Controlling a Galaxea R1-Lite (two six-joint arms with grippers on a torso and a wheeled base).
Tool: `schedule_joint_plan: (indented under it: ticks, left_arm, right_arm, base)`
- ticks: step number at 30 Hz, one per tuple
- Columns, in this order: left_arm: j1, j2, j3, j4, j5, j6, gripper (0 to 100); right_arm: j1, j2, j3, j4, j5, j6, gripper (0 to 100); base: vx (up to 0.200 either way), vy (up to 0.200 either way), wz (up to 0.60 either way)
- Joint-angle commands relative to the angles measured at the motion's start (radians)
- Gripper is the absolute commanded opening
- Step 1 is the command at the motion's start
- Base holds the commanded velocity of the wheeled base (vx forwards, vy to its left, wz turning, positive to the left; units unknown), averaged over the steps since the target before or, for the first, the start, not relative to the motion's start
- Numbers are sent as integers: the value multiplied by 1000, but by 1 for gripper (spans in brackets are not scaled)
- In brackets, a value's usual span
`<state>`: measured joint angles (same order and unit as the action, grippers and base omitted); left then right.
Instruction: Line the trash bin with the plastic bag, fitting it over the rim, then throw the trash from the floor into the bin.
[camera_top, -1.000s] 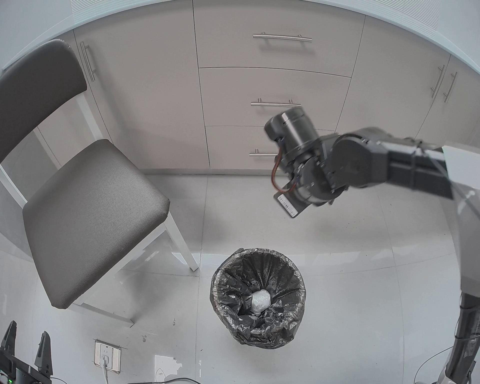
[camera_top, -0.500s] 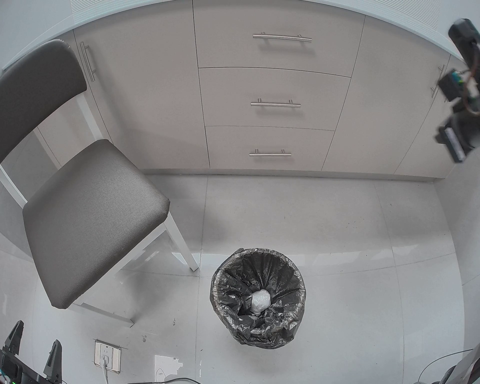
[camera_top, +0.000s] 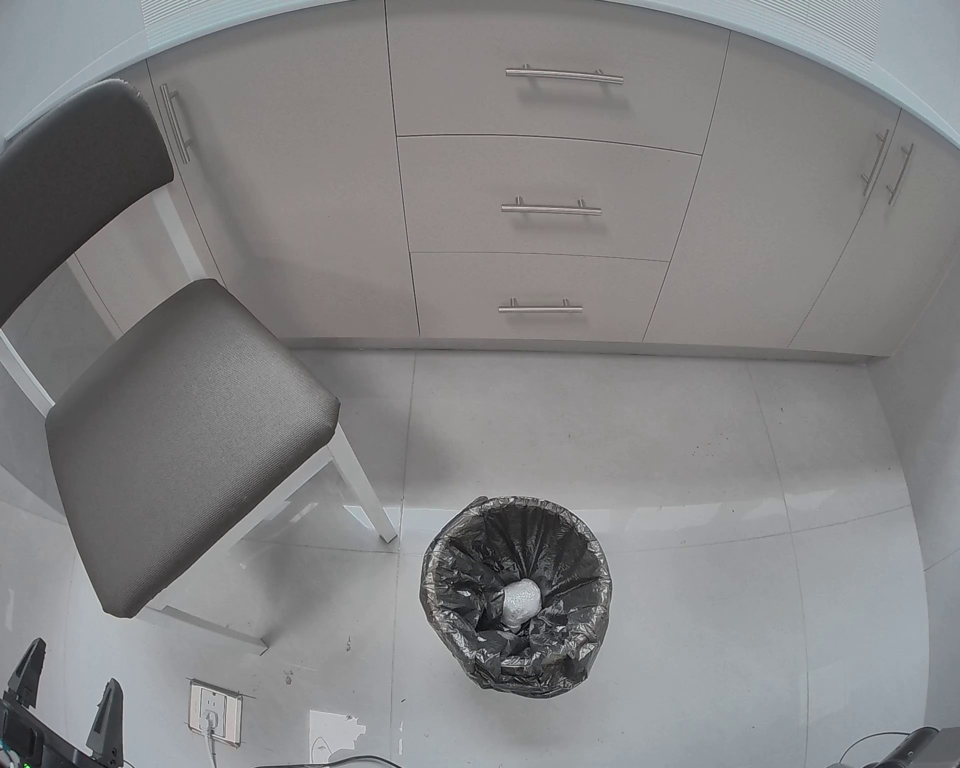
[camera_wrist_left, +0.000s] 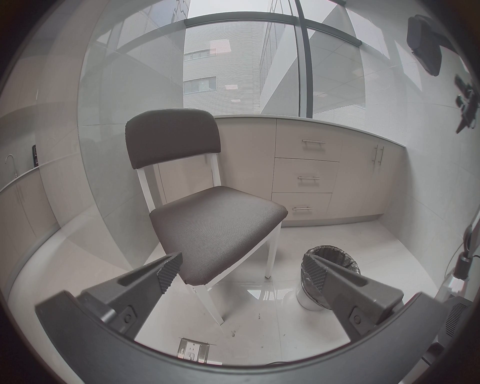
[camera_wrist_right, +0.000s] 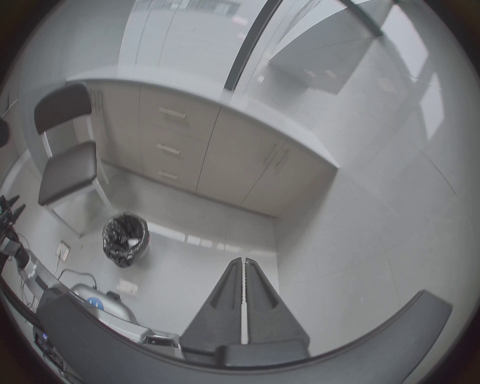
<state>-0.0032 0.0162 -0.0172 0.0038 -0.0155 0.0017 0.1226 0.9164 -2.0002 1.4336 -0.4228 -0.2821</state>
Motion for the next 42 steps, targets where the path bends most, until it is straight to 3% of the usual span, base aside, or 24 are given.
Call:
schedule_joint_plan:
  ticks: [1,6,11,17,22,25,27,28,30,32,33,34,35,36,37,38,42]
  left_arm:
    - [0,-15,17,-2,-1,3,100]
    - [0,-15,17,-2,-1,3,100]
    - [0,-15,17,-2,-1,3,100]
    - [0,-15,17,-2,-1,3,100]
    - [0,-15,17,-2,-1,3,100]
    - [0,-15,17,-2,-1,3,100]
    - [0,-15,17,-2,-1,3,100]
    - [0,-15,17,-2,-1,3,100]
    - [0,-15,17,-2,-1,3,100]
    - [0,-15,17,-2,-1,3,100]
    - [0,-15,17,-2,-1,3,100]
    - [0,-15,17,-2,-1,3,100]
    - [0,-15,17,-2,-1,3,100]
    - [0,-15,17,-2,-1,3,100]
    - [0,-15,17,-2,-1,3,100]
    - [0,-15,17,-2,-1,3,100]
    - [0,-15,17,-2,-1,3,100]
  right_arm:
    - [-110,-521,0,1,68,-2,0]
    - [-101,-702,0,-121,58,1,0]
    - [-100,-853,38,-150,58,9,0]
    - [-119,-916,121,-73,70,147,0]
    - [-119,-916,192,30,164,291,0]
    - [-119,-916,317,-81,252,359,0]
    - [-119,-916,345,-114,263,366,0]
    - [-119,-916,551,-348,285,399,0]
    - [-119,-916,762,-578,286,402,0]
    - [-119,-916,968,-797,286,391,0]
    - [-119,-916,968,-797,286,391,0]
    - [-119,-916,1210,-1052,291,377,0]
    - [-119,-916,1330,-1164,294,362,0]
    - [-119,-916,1330,-1164,294,362,0]
    - [-118,-916,1517,-1316,295,342,0]
    - [-118,-916,1594,-1355,297,342,0]
    - [-119,-916,1782,-1383,308,348,0]
  base:
    - [0,0,0]
    - [0,0,0]
    - [0,0,0]
    - [0,0,0]
    - [0,0,0]
    - [0,0,0]
    - [0,0,0]
    - [0,0,0]
    - [0,0,0]
    - [0,0,0]
    - [0,0,0]
    - [0,0,0]
    - [0,0,0]
    - [0,0,0]
    - [0,0,0]
    - [0,0,0]
    - [0,0,0]
